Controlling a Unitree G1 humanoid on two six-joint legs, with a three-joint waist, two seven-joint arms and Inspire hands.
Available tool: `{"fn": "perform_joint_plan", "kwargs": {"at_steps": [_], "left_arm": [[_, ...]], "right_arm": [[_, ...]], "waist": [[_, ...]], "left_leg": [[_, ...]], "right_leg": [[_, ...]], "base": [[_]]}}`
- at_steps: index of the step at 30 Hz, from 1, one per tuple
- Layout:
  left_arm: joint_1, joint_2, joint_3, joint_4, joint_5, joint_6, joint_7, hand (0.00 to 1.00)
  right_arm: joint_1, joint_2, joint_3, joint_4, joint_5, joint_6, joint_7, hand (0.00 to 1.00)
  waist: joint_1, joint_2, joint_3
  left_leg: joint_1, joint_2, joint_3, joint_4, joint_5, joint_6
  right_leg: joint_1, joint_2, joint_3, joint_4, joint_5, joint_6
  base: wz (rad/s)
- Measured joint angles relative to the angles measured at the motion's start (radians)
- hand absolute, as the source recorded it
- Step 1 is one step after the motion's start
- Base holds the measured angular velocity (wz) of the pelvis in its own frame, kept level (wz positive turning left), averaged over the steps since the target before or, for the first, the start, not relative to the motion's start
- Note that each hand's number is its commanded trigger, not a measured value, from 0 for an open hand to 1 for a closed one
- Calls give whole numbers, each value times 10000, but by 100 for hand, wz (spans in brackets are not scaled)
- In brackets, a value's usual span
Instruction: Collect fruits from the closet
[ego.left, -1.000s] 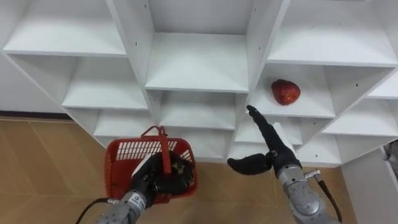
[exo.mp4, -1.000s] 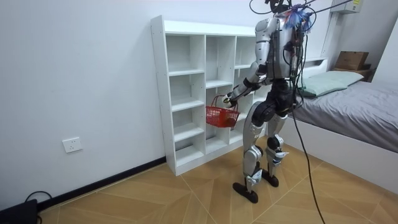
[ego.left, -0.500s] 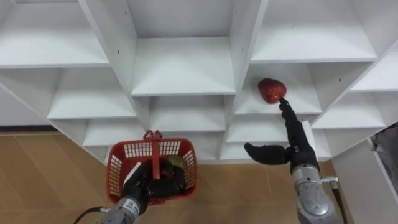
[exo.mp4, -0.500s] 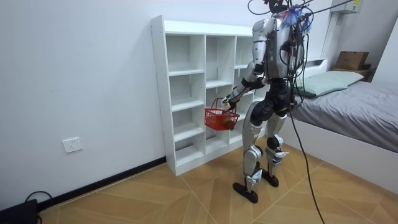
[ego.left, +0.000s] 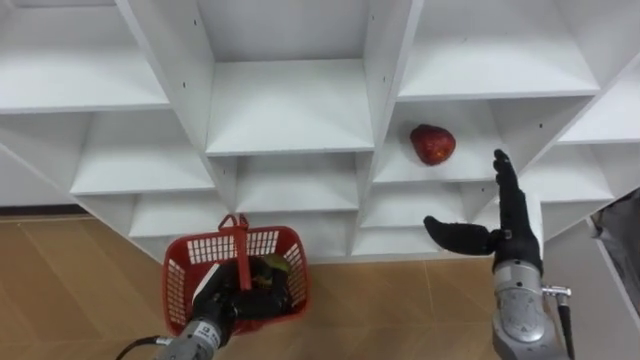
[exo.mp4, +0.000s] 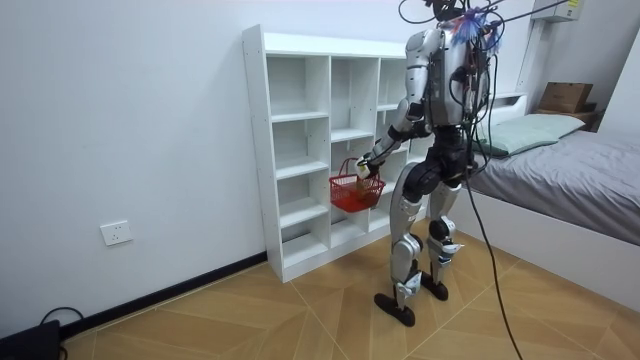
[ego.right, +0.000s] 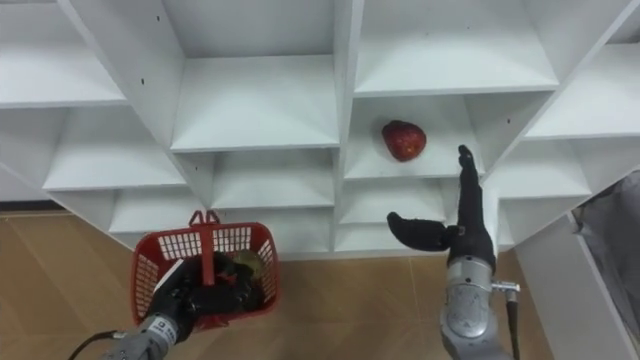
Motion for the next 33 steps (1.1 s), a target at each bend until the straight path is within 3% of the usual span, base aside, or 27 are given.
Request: {"fn": "perform_joint_plan", "kwargs": {"at_steps": [6,15,24,27,33], "left_arm": [[-3,18,31,-66,-3,0,112,100],[13,41,652,-76,54,99,73,100],[-28,24,685,-67,128,371,-109,100],[-121,64,684,-67,29,437,-95,100],[-326,27,671,-61,57,672,-165,100]], "right_arm": [[-292,-154,-154,148,5,-29,-36,0],[-1170,-265,-1199,1063,383,-36,-236,0],[-2412,-590,-1179,1734,789,25,-285,0],[-2718,-666,-1181,1965,1054,26,-445,0],[-2973,-680,-1351,2440,1184,62,-670,0]], "waist": [[-2,-63,31],[42,-284,49],[69,-318,70],[153,-390,144],[330,-361,201]], "left_leg": [[-37,-1,-35,-17,0,-1],[-376,-32,-178,44,1,0],[-1055,-36,-378,431,1,3],[-1323,-34,-388,610,-6,15],[-2139,-34,-607,1085,-10,26]], "right_leg": [[-23,-6,-39,22,-29,-9],[-299,-40,-174,82,-62,-8],[-822,-112,-393,378,-96,-60],[-1108,-162,-436,639,-159,-80],[-1759,-189,-568,946,-169,-120]], "base": [[0],[4],[6],[5],[9]]}}
